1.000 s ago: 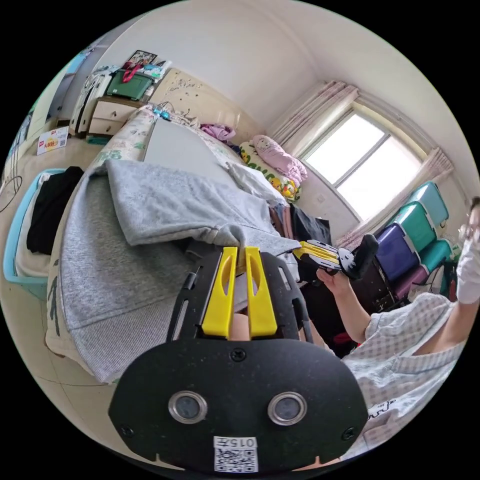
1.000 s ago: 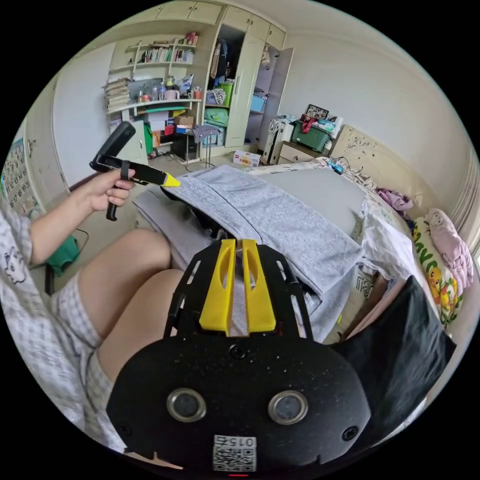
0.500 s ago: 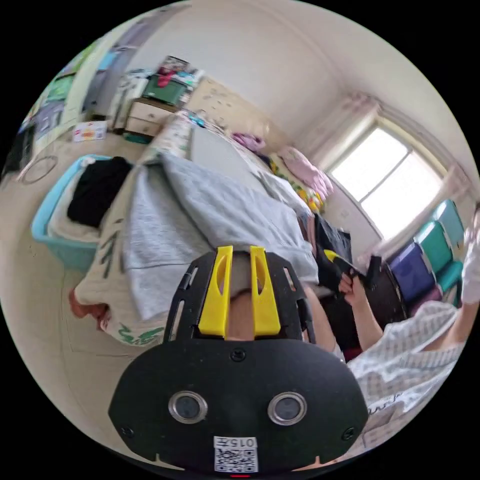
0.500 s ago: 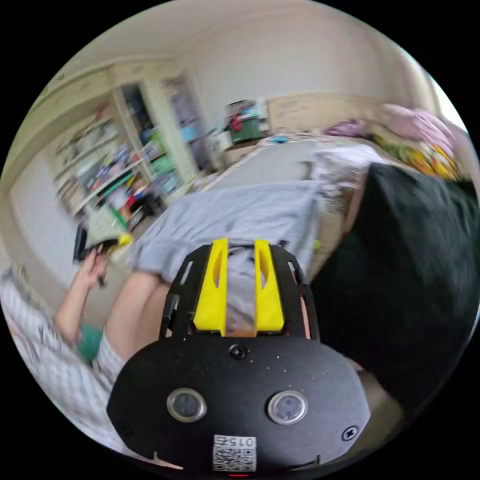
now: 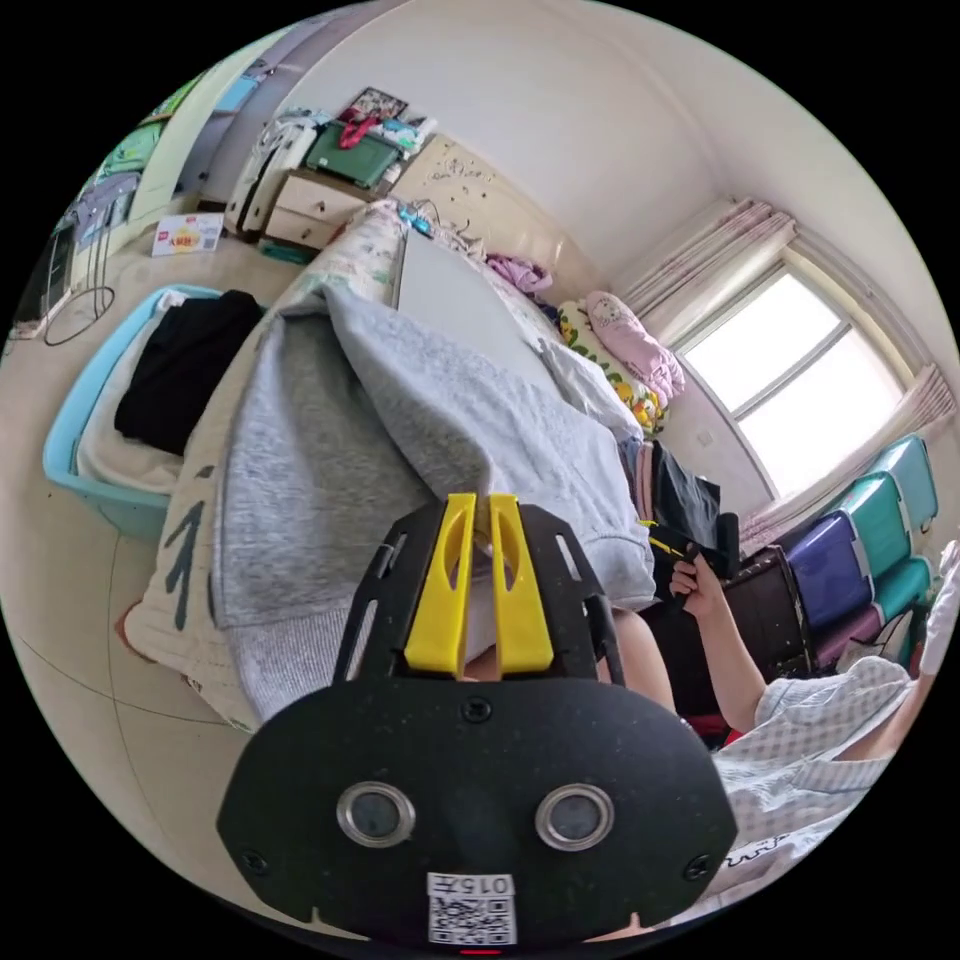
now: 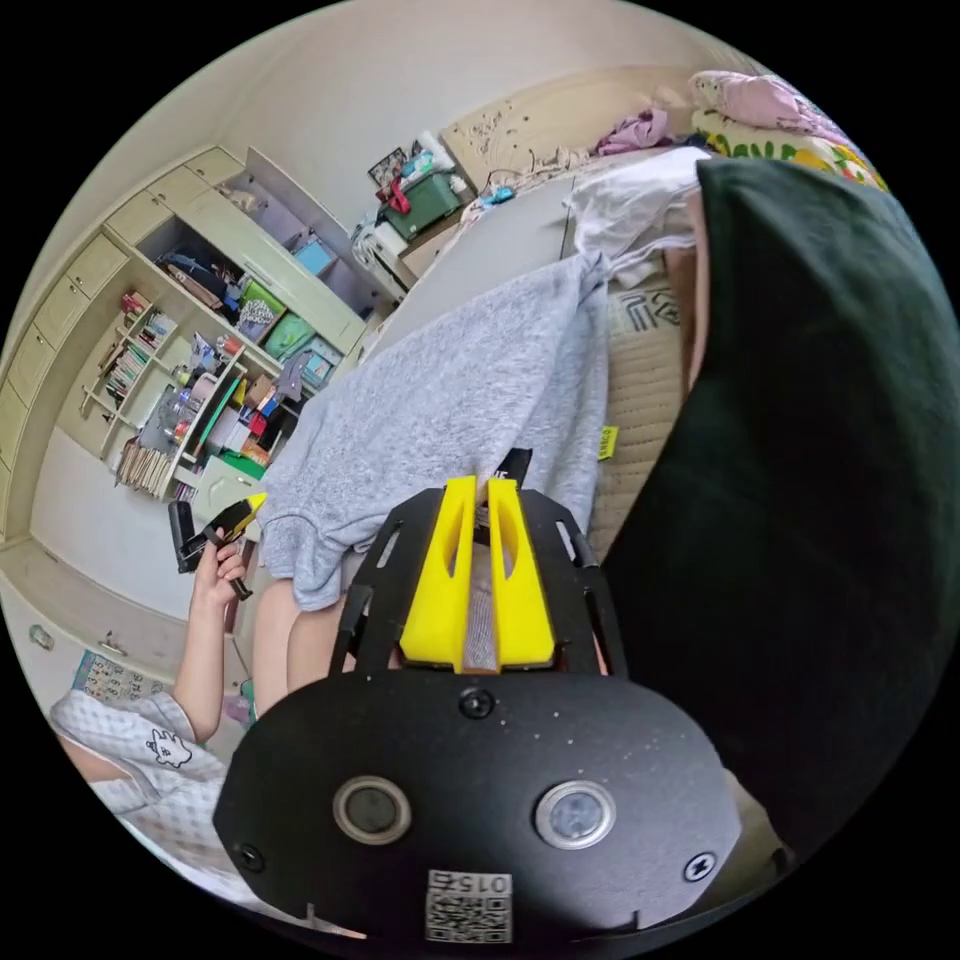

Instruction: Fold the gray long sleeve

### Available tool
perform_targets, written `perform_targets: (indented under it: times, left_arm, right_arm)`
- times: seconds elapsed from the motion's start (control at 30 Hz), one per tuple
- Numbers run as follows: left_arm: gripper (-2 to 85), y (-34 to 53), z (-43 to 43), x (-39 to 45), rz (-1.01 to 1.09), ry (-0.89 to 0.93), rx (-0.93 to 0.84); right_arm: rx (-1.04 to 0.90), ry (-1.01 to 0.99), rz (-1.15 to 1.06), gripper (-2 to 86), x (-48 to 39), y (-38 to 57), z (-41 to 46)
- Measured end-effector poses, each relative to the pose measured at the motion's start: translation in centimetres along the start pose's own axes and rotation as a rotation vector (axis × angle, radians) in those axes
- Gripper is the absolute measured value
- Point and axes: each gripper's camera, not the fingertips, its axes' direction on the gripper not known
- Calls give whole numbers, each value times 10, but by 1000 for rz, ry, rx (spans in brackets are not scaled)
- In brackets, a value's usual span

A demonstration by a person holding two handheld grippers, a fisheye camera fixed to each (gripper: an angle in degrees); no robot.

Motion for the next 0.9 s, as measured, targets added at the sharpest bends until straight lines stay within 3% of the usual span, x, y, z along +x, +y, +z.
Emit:
perform_targets:
  times: [0.1, 0.2, 0.63, 0.7, 0.83, 0.9]
  left_arm:
    - [12, 14, -18, 13, 27, -41, 73]
    - [13, 28, 8, 25, 77, -182, -26]
    - [38, 104, 46, 90, 161, -471, 190]
    - [44, 116, 54, 101, 171, -532, 234]
    - [45, 141, 70, 124, 240, -660, 306]
    - [45, 143, 70, 123, 230, -646, 308]
  right_arm:
    - [45, 10, 6, 19, 1, 19, -10]
    - [-16, 142, -80, 20, -14, 33, 26]
    - [162, 334, -220, 25, -50, 118, 93]
    - [191, 413, -294, 25, -63, 135, 108]
    - [279, 794, -521, 17, -111, 188, 168]
    - [340, 866, -505, 14, -116, 205, 186]
